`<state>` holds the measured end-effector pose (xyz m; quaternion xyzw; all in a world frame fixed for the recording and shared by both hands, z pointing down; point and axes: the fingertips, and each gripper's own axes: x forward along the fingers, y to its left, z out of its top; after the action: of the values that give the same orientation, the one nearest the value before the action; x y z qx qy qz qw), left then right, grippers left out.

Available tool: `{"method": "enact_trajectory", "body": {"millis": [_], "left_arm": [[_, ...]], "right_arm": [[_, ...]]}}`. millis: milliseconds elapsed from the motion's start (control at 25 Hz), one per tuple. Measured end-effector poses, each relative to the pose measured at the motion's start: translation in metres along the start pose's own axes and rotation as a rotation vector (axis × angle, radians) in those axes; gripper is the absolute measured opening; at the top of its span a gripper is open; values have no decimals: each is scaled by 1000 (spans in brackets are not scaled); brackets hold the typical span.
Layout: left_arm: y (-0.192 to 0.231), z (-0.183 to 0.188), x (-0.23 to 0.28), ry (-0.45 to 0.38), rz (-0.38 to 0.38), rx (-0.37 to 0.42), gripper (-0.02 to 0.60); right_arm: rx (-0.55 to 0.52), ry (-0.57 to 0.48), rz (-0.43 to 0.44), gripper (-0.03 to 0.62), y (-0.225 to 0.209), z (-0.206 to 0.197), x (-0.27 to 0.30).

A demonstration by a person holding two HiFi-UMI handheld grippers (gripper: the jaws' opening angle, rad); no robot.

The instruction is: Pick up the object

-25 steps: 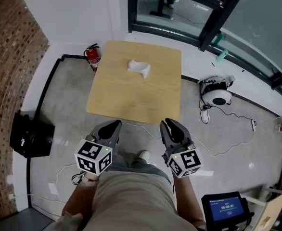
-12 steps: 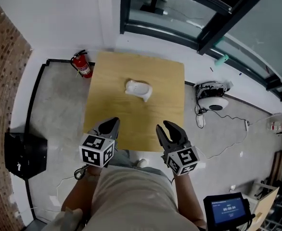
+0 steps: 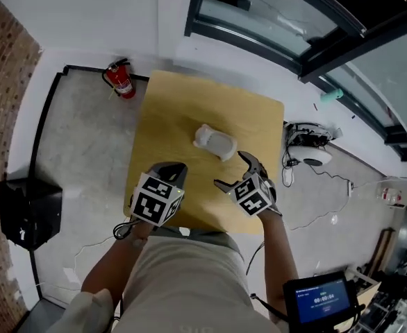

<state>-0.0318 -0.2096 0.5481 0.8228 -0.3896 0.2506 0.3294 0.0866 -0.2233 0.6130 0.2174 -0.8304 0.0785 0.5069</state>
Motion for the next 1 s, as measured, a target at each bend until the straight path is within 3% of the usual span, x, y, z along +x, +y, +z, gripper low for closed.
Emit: {"method": "enact_trajectory", "body": {"millis": [80, 160, 320, 520, 1000], "left_arm": [[0, 1, 2, 6, 7, -10, 5], [2, 0, 1, 9, 13, -28, 5], [11, -9, 1, 7, 48, -80, 5], [19, -18, -8, -25, 91, -139, 5], [16, -24, -3, -27, 95, -164, 3]], "right_arm": [[-148, 89, 78, 482, -13, 10, 28], [-225, 136, 144, 500, -23, 24, 59], [-291, 300, 208, 525, -42, 31, 130], [-344, 524, 247, 534, -40, -6, 184], [-378, 543, 252, 552, -38, -6, 192]]}}
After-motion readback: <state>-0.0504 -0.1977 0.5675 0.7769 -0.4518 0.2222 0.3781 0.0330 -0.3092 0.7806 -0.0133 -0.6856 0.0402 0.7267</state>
